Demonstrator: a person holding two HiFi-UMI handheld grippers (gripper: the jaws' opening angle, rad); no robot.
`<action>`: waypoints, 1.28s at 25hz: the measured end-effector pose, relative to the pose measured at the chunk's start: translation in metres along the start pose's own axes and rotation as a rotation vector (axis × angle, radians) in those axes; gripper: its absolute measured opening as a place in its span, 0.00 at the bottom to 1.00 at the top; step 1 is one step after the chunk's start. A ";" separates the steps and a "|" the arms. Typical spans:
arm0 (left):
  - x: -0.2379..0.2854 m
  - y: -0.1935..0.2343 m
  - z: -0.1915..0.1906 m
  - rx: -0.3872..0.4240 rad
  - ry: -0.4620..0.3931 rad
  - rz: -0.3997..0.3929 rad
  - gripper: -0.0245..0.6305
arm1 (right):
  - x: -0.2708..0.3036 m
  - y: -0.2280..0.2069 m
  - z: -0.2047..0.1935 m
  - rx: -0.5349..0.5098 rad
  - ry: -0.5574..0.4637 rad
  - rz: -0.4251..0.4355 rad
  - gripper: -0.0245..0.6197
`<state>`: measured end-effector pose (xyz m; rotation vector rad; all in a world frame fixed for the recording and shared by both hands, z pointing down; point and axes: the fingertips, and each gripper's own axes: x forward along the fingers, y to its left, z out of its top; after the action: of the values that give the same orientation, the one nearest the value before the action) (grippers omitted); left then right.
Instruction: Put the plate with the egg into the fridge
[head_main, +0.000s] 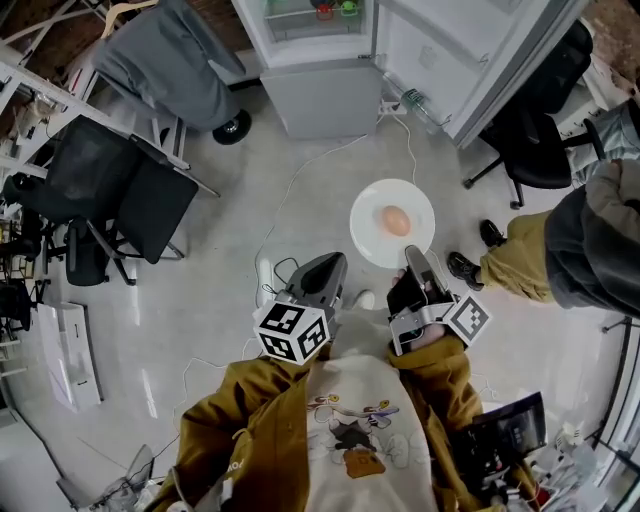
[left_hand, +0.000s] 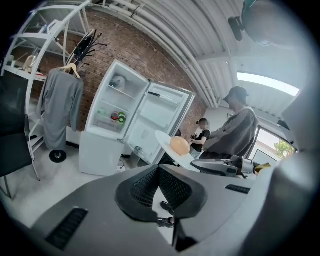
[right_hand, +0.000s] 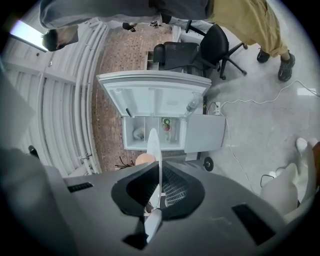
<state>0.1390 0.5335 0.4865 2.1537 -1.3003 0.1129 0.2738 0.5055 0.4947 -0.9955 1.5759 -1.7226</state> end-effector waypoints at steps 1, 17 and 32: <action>0.001 -0.002 -0.003 -0.002 0.000 0.005 0.05 | -0.002 -0.002 0.002 0.003 0.004 -0.002 0.06; 0.053 0.038 0.019 -0.037 0.033 0.018 0.05 | 0.056 -0.020 0.024 0.040 0.016 -0.051 0.06; 0.107 0.159 0.132 -0.038 0.008 -0.003 0.05 | 0.222 0.015 0.026 0.027 -0.010 -0.049 0.06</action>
<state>0.0323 0.3265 0.4919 2.1204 -1.2847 0.0949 0.1740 0.3052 0.5097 -1.0364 1.5297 -1.7645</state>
